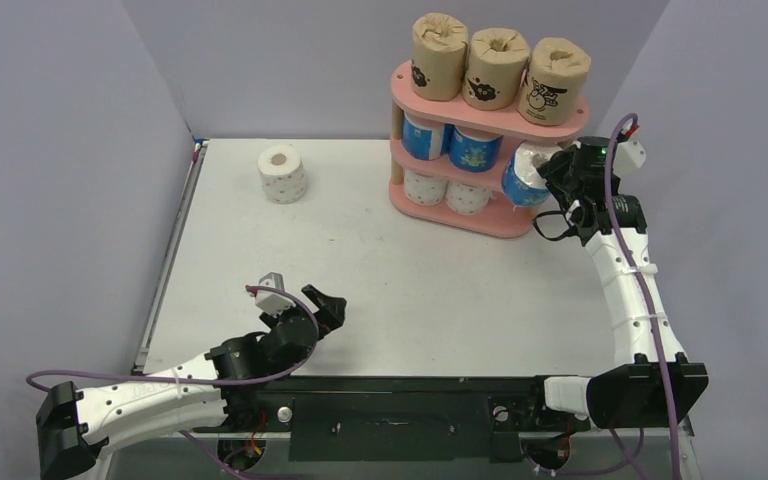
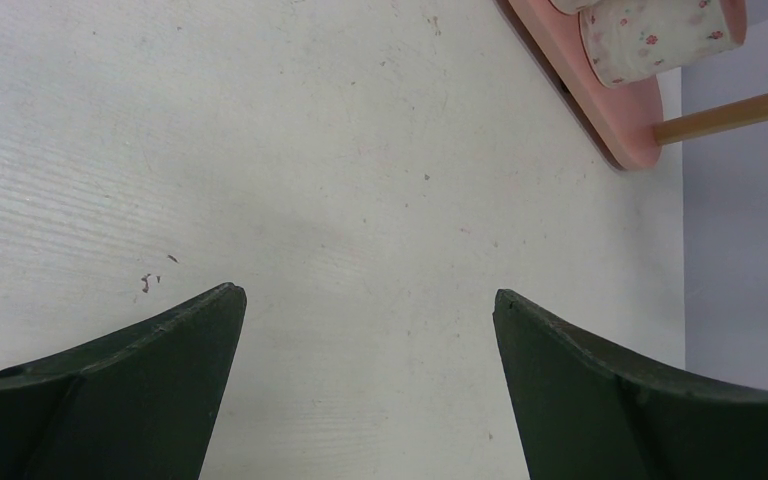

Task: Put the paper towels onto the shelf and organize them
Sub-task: Place the paper towel on the shelf.

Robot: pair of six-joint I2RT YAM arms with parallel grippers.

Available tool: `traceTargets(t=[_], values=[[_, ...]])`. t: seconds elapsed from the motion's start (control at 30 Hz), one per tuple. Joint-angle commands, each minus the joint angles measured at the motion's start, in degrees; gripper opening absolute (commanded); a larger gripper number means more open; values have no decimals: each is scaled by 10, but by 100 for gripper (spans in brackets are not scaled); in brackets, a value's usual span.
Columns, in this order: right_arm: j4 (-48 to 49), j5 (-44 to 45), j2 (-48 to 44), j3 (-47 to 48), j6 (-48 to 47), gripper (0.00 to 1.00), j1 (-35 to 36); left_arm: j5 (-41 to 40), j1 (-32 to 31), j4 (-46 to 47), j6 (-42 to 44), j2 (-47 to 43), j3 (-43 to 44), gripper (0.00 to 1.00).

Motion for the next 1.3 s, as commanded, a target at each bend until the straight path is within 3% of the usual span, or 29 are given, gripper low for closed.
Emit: traceTargets(t=[0.0,0.9,1.27], values=[[67,5,3,43,18,35,-5,-7,-3,-11,-18,-2,-1,95],[120,3,52,21,64,35,-23,-6,-2,3,-7,33,15,95],[122,-11,60,21,73,41,-28,-2,-3,5,-8,37,13,95]])
